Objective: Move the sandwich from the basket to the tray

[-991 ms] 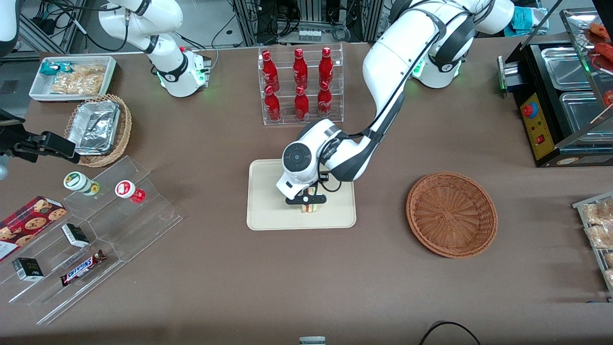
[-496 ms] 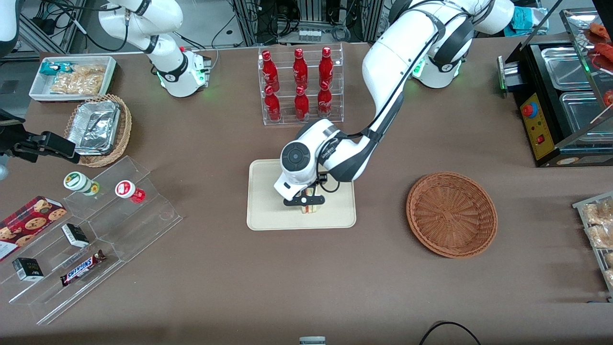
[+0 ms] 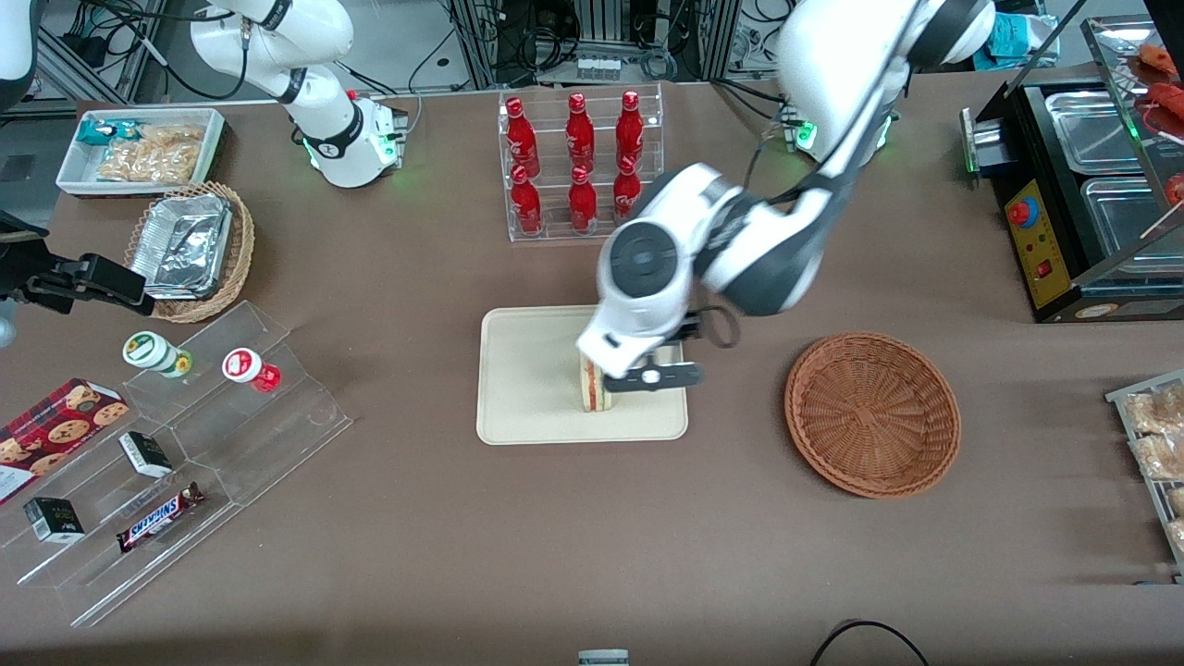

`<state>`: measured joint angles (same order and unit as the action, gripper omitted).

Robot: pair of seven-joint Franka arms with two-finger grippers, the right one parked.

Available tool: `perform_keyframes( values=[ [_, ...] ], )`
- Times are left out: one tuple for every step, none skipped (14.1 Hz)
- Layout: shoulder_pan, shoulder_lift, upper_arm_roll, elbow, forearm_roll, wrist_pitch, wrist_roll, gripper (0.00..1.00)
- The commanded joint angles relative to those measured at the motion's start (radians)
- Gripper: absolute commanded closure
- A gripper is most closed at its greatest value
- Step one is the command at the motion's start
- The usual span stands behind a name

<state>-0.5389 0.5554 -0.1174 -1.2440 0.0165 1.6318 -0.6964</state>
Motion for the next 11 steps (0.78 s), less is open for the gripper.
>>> perform_keyframes(
  values=[
    [0.088,-0.211,-0.005,-0.288,0.000,0.025,0.086,0.00],
    [0.129,-0.266,-0.005,-0.352,0.002,0.025,0.124,0.00],
    [0.166,-0.309,-0.004,-0.397,0.002,0.023,0.164,0.00],
    [0.213,-0.359,-0.004,-0.446,0.002,0.023,0.223,0.00],
    [0.261,-0.400,-0.004,-0.484,0.002,0.020,0.282,0.00],
    [0.295,-0.431,-0.004,-0.506,0.002,0.016,0.325,0.00],
    [0.341,-0.458,-0.004,-0.521,0.003,0.011,0.369,0.00],
    [0.382,-0.480,-0.004,-0.528,0.003,0.007,0.418,0.00],
    [0.422,-0.491,-0.004,-0.526,0.002,-0.009,0.466,0.00],
    [0.453,-0.497,-0.004,-0.520,0.003,-0.024,0.504,0.00],
    [0.482,-0.505,-0.002,-0.519,0.003,-0.030,0.533,0.00]
  ],
)
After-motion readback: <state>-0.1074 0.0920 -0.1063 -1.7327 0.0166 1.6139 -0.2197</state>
